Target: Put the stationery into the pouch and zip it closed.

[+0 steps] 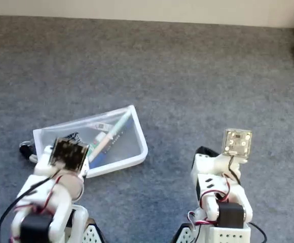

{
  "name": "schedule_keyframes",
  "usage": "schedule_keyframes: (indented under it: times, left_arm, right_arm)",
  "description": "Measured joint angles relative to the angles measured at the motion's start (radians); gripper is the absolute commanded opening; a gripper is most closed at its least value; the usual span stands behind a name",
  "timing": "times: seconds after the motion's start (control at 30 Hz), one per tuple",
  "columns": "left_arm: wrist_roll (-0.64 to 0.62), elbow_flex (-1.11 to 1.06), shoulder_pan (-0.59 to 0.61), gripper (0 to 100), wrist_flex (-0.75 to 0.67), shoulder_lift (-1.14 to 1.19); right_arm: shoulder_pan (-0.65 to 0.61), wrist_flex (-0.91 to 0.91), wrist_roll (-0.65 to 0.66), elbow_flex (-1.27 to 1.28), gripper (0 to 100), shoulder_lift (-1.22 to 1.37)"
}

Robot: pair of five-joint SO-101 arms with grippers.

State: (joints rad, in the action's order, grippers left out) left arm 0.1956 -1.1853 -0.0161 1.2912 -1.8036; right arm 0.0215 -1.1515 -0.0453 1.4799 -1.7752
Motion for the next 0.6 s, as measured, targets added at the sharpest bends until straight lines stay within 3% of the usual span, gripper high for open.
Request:
schedule_keyframes:
  times: [0.13,0.6]
  left_arm:
    - [0.0,-0.153,0.0,1,-0.086,0.0]
    - [0.002,-0.488,-0.002,1,-0.138,0.008]
  right_arm:
    - [0.0,0.0,0.0,0.098,0.9,0.006]
    - [0.0,-0.002,0.0,0.19,0.9,0.011]
